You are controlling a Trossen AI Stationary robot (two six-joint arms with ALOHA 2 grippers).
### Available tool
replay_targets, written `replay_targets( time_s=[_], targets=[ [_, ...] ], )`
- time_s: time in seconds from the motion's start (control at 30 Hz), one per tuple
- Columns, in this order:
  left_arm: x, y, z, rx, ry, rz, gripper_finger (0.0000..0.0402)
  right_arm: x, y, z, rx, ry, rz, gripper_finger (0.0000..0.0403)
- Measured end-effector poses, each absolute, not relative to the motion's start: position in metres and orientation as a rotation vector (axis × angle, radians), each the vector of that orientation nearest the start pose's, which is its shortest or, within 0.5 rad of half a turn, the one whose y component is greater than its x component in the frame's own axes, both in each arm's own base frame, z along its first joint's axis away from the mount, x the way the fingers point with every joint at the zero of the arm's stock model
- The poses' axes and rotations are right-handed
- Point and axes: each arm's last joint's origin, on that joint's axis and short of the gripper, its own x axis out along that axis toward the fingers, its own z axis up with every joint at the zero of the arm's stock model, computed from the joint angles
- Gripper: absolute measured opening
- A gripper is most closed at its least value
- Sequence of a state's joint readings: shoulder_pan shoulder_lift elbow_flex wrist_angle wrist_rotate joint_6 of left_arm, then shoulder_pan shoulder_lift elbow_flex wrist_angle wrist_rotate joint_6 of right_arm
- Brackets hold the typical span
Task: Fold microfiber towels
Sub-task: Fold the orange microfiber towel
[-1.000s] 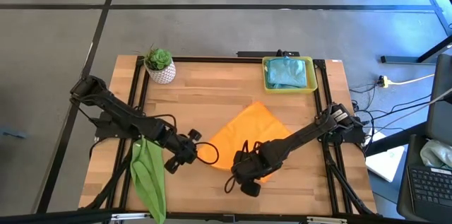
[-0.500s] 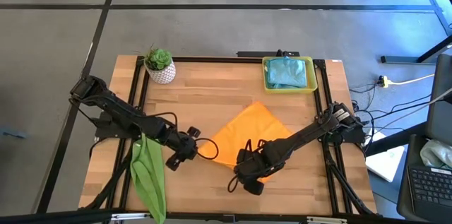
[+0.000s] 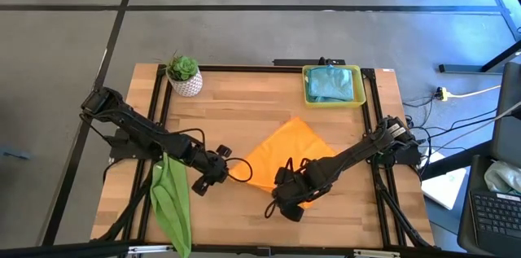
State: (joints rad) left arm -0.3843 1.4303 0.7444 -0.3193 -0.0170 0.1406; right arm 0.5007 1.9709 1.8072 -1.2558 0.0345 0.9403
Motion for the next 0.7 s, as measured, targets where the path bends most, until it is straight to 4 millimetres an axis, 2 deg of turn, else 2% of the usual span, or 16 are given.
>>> replay_targets(
  time_s=[0.17,0.43,0.7],
  targets=[
    [0.245,-0.097,0.175,0.351,0.957,-0.365,0.011,0.337,0.183,0.278,0.391,1.39,-0.302,0.0003],
    [0.248,-0.091,0.174,0.338,0.957,-0.348,0.011,0.337,0.182,0.278,0.394,1.39,-0.306,0.0006],
    [0.252,-0.098,0.159,0.335,1.0,-0.393,0.011,0.337,0.182,0.278,0.404,1.39,-0.311,0.0003]
  ],
)
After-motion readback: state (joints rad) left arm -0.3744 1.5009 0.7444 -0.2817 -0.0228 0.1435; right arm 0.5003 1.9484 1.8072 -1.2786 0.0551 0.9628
